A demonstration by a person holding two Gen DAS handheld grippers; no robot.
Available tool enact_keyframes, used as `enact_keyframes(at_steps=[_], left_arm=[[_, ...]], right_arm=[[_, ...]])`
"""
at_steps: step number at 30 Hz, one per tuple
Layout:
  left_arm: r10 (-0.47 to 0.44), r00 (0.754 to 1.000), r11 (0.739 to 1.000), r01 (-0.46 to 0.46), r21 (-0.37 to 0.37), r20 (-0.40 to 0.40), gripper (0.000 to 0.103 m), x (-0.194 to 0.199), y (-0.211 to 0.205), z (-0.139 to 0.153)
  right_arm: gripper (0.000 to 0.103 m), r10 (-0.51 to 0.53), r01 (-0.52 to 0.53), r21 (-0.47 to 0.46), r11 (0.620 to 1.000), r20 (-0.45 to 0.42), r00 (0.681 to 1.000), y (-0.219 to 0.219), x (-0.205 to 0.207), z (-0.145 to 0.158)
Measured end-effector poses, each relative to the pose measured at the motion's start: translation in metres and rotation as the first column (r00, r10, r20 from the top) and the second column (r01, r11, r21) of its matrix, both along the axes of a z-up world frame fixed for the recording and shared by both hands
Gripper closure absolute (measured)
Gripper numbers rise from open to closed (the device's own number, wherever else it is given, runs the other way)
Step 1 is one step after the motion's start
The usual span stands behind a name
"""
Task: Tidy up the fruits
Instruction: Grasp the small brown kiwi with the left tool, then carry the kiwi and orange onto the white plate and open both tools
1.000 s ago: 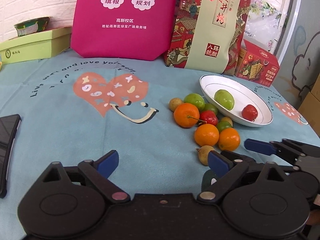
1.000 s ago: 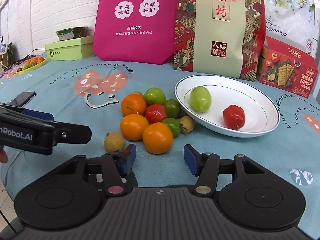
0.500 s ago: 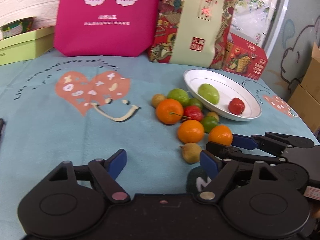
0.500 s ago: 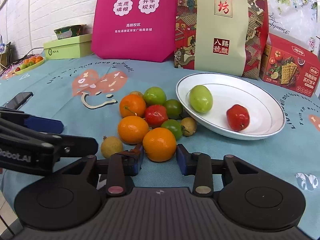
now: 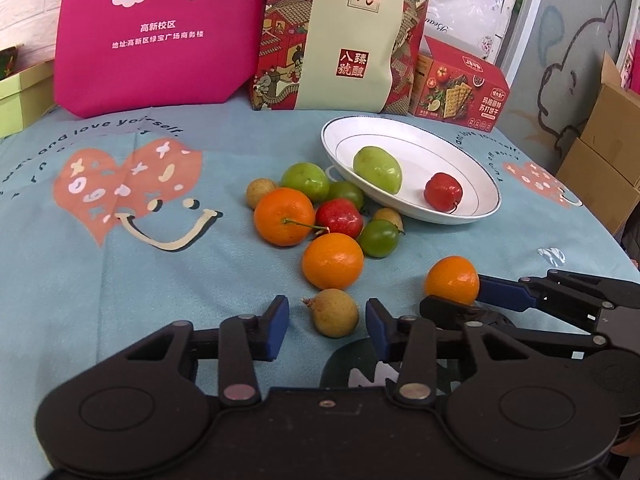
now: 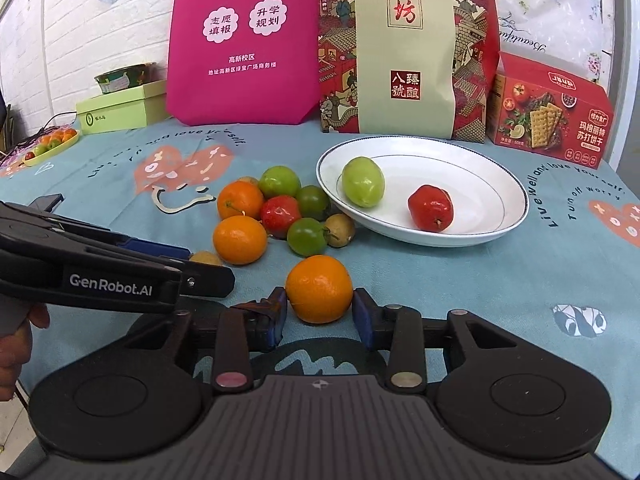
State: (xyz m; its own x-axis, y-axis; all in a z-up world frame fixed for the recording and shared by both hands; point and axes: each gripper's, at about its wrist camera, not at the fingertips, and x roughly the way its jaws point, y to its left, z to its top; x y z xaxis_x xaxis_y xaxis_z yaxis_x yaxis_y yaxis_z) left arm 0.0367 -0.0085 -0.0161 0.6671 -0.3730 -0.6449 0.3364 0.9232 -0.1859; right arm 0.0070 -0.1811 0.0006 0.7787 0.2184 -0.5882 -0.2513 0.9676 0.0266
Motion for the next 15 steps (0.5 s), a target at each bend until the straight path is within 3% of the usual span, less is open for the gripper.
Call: enact_keyframes(at_steps=[15], left_arm=[[0.000,1.000,1.000,0.000,-0.007,-0.001,0.011,0.0004,0.0023,-0.0008]], right_arm=[[0.041,-0.006,0.006,0.017,1.000,0.002,1.000,-0.0018,0.0029,-0.0012]])
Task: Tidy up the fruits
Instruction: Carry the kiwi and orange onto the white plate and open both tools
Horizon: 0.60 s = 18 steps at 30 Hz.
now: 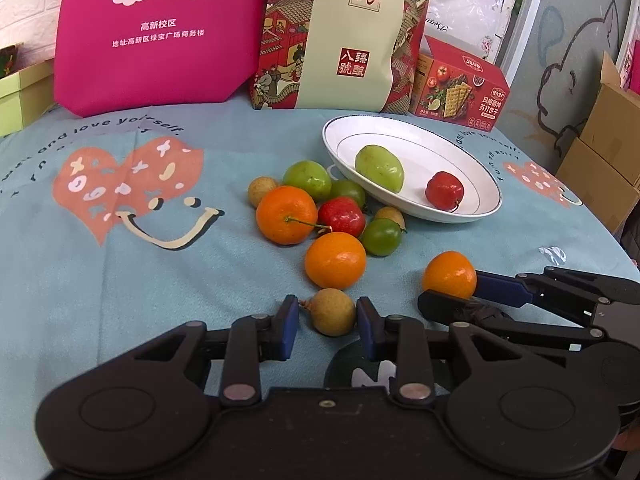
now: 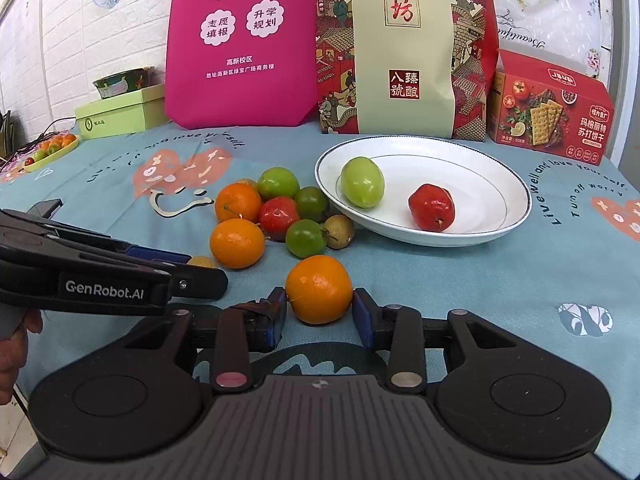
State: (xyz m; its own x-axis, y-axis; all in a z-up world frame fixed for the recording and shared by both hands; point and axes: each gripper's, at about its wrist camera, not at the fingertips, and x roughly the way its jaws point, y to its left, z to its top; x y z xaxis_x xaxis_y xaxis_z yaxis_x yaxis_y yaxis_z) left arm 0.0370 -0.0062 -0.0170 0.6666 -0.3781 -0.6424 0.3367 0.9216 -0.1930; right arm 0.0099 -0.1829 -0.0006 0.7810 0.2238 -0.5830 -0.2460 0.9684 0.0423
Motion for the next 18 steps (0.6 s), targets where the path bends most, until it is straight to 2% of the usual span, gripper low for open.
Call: enact_keyframes(at_steps=[8,11,13,18], left_arm=[[0.013,1.000,1.000,-0.014,-0.026,-0.006,0.012,0.000,0.002,0.001],[0.005,1.000,0.999,-0.005,-0.051,-0.008,0.012,0.001,0.004,0.009],[-0.010,1.000,0.998,0.011,-0.060,0.010,0.012,0.003,0.002,0.018],[-0.064,0.991,0.997,0.067,-0.027,0.115,0.012,0.019,-0.017,0.053]], right_arm=[[0.041,0.004,-0.004,0.004,1.000,-0.002,1.000,-0.001,0.002,-0.001],[0.042,-0.005,0.004,0.032,0.999,0.017,1.000,-0.008,-0.001,0.006],[0.042,-0.020,0.018,0.035,0.999,0.045,0.999,-0.013,-0.002,0.013],[0.041,-0.078,0.077,0.012,0.997,0.124,0.989,-0.033,0.010,0.033]])
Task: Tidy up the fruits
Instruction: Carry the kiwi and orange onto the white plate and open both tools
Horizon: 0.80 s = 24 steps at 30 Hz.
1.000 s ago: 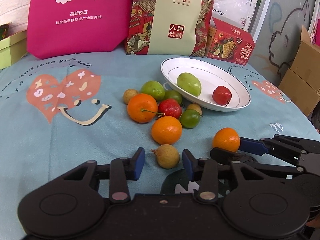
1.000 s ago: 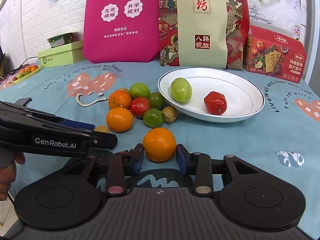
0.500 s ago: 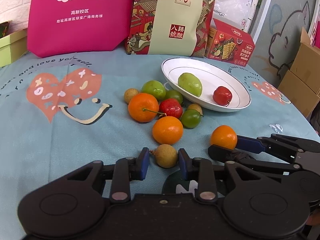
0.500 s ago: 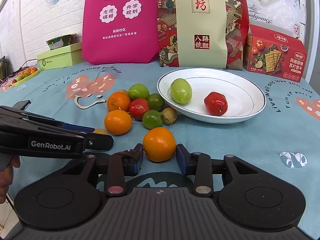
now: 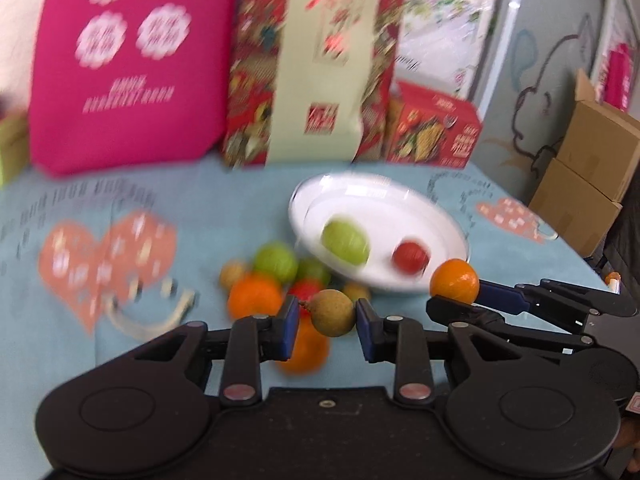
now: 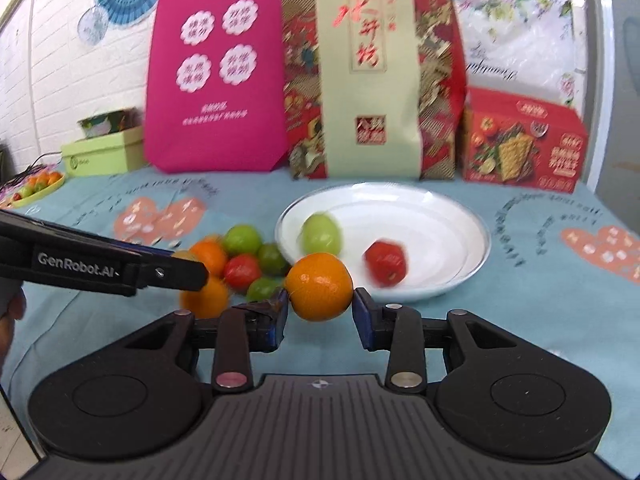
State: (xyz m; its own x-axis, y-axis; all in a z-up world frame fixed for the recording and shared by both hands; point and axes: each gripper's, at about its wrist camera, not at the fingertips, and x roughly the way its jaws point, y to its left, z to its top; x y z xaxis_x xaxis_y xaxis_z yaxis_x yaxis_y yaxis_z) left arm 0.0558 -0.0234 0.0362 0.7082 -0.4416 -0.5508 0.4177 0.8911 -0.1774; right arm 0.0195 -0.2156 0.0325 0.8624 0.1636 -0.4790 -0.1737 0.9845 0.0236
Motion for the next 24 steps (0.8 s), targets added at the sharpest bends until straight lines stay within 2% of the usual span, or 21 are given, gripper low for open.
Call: enact_keyframes(at_steps=[5,8,14,24], left_arm=[[-0.010,0.998,1.000,0.009,0.014,0.062,0.012,0.037,-0.021,0.025],[-0.004,0.999,1.000,0.004,0.009,0.042,0.012,0.069,-0.032,0.026],[0.008,1.000,1.000,-0.008,0.007,-0.019,0.011,0.116,-0.051,0.008],[-0.018,0.997,0.998,0.023,0.055,-0.081,0.011,0.154,-0.072,-0.021]], right_arm=[[0.041,-0.071,0.072,-0.019,0.997,0.054,0.996,-0.022,0.020,0.013],[0.041,-0.105,0.107,-0.026,0.994,0.056,0.993,-0.033,0.036,0.012],[0.041,-0.141,0.141,-0.023,0.990,0.003,0.990,-0.051,0.064,-0.001],[0.041,-0.116,0.114,-0.041,0.993,-0.051,0.992,-0.058,0.087,-0.019]])
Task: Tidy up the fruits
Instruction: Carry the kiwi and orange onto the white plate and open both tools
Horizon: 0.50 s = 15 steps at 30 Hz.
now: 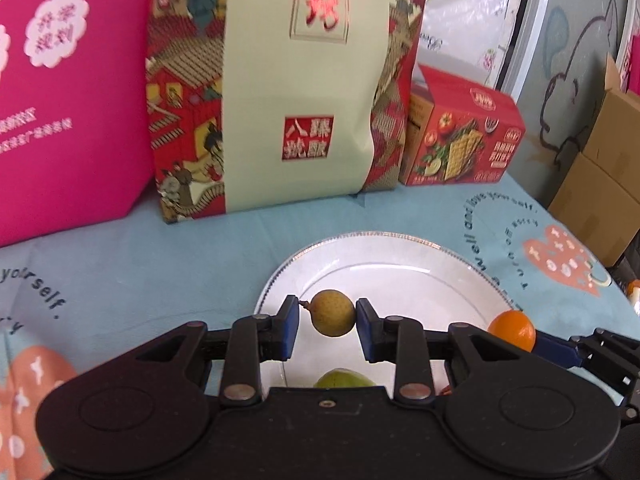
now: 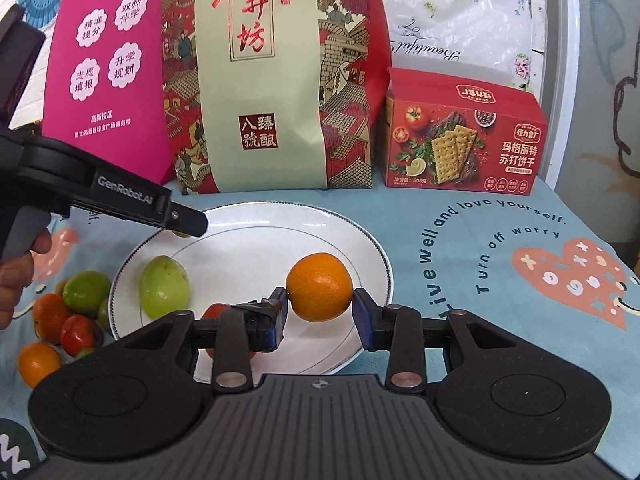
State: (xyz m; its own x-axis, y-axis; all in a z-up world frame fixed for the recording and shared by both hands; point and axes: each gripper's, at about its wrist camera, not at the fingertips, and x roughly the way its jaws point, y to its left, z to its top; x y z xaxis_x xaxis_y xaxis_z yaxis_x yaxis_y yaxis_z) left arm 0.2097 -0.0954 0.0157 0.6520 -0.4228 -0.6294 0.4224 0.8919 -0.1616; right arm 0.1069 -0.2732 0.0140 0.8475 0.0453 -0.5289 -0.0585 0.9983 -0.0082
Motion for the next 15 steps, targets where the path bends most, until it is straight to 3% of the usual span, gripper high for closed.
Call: enact_keyframes(at_steps=[13,15], left_arm=[[-0.030,0.999,0.999,0.031,0.031,-0.026,0.009,0.010,-0.010,-0.016],[-0.029,0.999,0.999,0.029,0.025,-0.015,0.000,0.004,-0.008,-0.012]], right_arm=[[0.038,0.013,-0.013,0.014,1.000,-0.031,0.999,-0.002,0.009,-0.008],[0.031,0.009,-0.009,0.010,1.000,-0.007,1.000,-0.002,0.005,-0.004]])
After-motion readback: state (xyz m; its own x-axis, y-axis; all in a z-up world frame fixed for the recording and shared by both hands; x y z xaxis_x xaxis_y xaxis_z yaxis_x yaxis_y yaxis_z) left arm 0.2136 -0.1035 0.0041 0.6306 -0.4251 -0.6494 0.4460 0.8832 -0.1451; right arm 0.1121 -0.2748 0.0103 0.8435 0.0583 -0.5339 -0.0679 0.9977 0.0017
